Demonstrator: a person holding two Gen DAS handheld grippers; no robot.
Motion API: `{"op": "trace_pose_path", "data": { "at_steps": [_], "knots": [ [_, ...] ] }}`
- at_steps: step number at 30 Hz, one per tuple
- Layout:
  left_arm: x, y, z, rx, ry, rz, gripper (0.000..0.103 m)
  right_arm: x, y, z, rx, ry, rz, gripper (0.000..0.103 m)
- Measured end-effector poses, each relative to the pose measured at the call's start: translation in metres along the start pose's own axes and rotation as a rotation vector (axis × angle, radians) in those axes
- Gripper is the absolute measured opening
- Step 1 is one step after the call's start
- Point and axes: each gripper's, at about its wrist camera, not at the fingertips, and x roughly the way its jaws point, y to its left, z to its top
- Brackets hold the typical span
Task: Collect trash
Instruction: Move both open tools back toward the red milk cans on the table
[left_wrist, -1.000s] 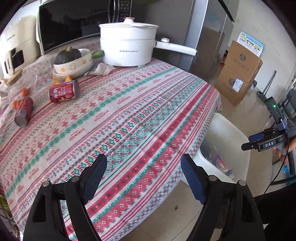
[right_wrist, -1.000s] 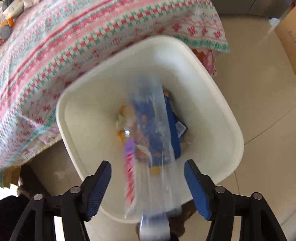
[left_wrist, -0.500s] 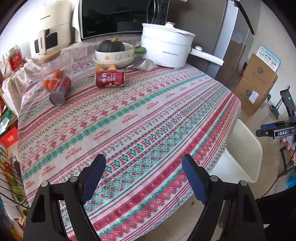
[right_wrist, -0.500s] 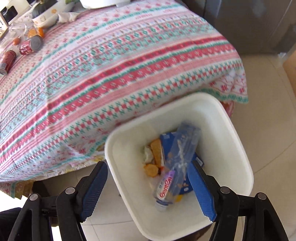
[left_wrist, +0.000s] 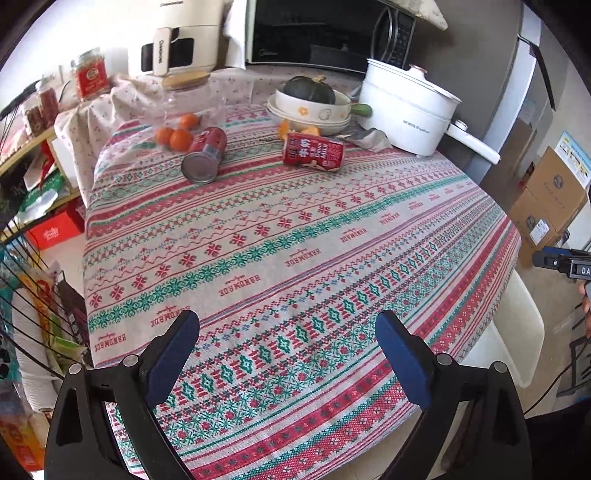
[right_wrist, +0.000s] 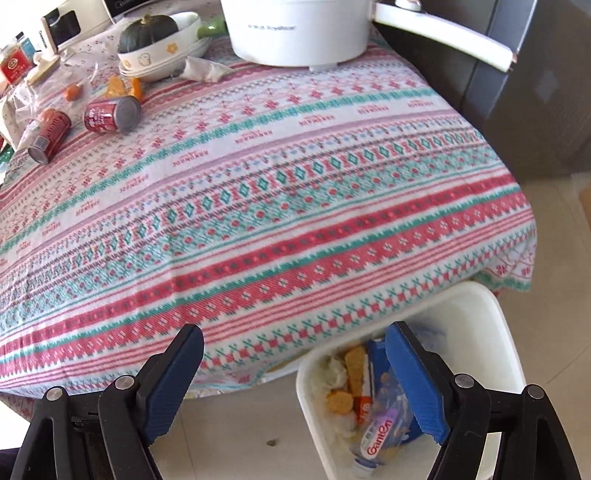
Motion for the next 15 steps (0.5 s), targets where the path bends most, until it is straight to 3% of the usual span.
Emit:
{"op": "trace_pose_path", "data": {
  "at_steps": [5,11,15],
  "knots": [
    [-0.001,0.008,0.004,-0.04,-0.007,0.03,0.099,-0.007,0.026,0.014,0.007,-0.091,0.024,0.092],
    [0.007,0.011,0.013,-0.014,-0.018,0.097,0.101,0.013,0.056,0.018,-0.055,-0.051,0.042,0.093],
    [0.031,0.012,0.027,0.049,0.033,0.13,0.101,0.024,0.067,0.024,-0.122,-0.052,0.007,0.094]
  ]
}}
